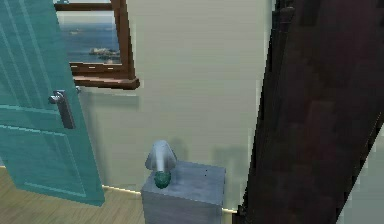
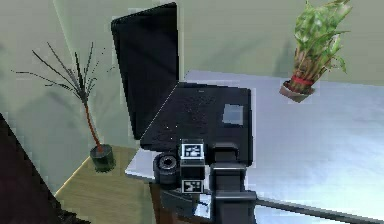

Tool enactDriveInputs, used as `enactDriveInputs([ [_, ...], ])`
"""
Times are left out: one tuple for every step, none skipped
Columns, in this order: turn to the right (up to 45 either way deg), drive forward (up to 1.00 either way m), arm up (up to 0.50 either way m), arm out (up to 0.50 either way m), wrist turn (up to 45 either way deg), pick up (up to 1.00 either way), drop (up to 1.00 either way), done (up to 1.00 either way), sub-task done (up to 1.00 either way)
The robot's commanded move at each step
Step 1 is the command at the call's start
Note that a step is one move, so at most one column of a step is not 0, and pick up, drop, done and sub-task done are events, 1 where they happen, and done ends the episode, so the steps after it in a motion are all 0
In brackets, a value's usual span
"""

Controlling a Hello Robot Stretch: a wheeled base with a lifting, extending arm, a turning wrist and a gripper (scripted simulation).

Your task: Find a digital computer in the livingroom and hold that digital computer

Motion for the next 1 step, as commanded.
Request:
enactDriveInputs([
  [0.0,0.0,0.0,0.0,0.0,0.0,0.0,1.0,0.0],
])
